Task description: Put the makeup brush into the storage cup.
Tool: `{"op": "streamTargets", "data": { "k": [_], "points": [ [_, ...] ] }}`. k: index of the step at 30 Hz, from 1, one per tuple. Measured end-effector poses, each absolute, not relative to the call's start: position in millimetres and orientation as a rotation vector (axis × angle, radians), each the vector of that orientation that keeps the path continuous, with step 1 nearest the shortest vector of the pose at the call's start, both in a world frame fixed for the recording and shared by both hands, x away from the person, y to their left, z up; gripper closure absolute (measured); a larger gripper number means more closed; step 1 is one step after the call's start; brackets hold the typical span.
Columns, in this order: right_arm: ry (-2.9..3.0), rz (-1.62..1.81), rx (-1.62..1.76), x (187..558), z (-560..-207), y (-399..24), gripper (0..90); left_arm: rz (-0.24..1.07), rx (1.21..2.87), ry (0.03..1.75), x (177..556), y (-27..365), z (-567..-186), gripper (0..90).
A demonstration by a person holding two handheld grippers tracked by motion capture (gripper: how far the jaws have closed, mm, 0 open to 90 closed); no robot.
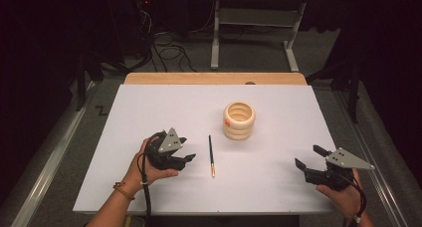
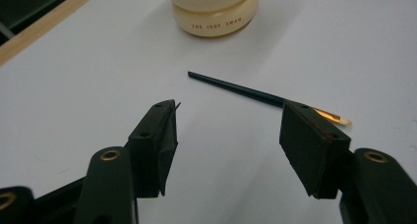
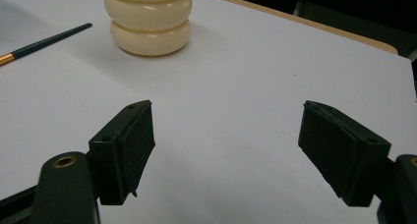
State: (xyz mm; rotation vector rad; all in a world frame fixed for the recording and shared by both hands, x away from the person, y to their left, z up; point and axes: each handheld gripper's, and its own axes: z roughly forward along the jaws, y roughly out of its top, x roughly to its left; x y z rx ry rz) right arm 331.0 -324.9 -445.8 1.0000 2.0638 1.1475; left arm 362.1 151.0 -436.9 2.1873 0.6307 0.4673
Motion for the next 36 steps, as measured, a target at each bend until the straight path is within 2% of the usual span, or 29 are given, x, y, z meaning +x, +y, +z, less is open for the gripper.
{"op": "streamTargets", "data": {
  "k": [7, 10, 12, 20, 26, 32, 36],
  "points": [
    [2.066, 1.145, 1.006, 330.9, -445.9, -323.9, 22.3, 0.401, 2.217, 0.756, 370.4, 132.1, -435.0, 42.4],
    [2.067, 1.138, 1.005, 331.4, -446.6, -323.7, 22.3, 0.299, 2.24, 0.85, 378.9, 117.1, -436.3, 43.6],
    [2.066, 1.141, 0.998, 331.7, -446.5, -324.4, 22.3, 0.282, 2.259, 0.887, 382.3, 109.9, -438.0, 45.0],
    [2.067, 1.128, 1.006, 331.9, -446.9, -325.2, 22.4, 0.226, 2.349, 0.944, 388.6, 80.3, -450.5, 51.1],
    [2.062, 1.125, 1.014, 332.1, -446.9, -325.6, 22.5, 0.192, 2.393, 0.99, 391.6, 67.1, -463.7, 51.4],
    [2.068, 1.124, 1.007, 332.6, -447.4, -325.8, 22.6, 0.181, 2.378, 1.011, 392.9, 64.0, -465.6, 50.6],
    [2.065, 1.123, 1.012, 331.8, -446.5, -325.2, 22.7, 0.172, 2.294, 1.038, 395.8, 63.9, -454.0, 49.7]
  ]
}}
